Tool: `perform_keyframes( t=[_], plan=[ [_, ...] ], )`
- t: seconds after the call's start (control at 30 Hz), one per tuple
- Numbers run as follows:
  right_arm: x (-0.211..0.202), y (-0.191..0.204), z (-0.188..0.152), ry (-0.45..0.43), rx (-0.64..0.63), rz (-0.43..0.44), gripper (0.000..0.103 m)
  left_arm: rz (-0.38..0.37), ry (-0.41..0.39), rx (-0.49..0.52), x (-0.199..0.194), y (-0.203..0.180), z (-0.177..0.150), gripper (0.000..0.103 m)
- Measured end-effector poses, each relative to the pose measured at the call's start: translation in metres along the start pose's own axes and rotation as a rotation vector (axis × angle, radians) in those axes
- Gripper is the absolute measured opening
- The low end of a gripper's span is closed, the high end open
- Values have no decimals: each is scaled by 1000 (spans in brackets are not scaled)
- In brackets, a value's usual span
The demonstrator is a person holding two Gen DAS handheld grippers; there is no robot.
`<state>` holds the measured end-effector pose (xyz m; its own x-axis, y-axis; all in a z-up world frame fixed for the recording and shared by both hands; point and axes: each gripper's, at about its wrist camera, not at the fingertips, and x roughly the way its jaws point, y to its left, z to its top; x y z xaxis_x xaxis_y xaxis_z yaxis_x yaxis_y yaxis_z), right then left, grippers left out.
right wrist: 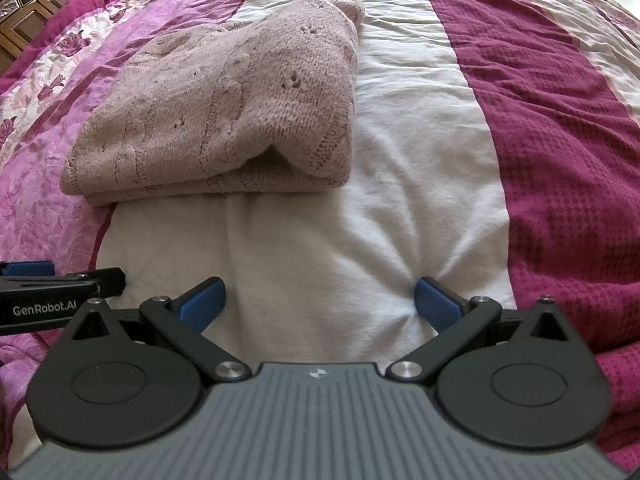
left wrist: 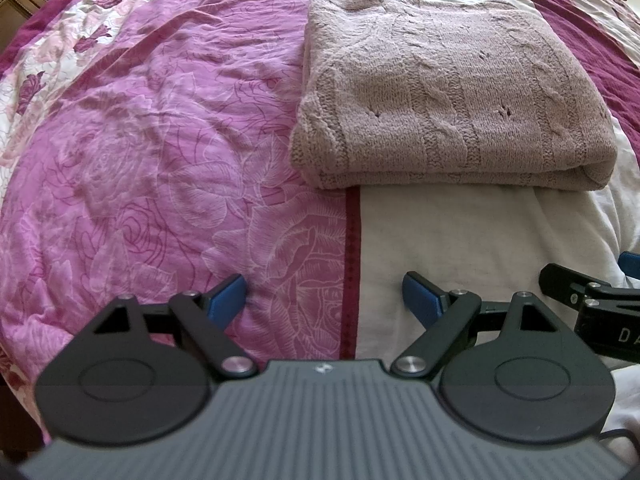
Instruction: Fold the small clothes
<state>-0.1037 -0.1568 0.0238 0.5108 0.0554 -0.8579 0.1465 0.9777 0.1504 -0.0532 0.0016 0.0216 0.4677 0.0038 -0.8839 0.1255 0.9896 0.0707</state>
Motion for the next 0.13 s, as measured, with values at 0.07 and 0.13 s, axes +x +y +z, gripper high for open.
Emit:
perform_keyframes(
  t=[0.07, 0.13],
  plan=[
    [0, 0, 0, -1, -1, -3, 103, 0, 0, 0, 0, 0, 0, 87],
    [0, 1, 0, -2, -2, -5, 103, 0, 0, 1, 0, 0, 0, 87]
  ],
)
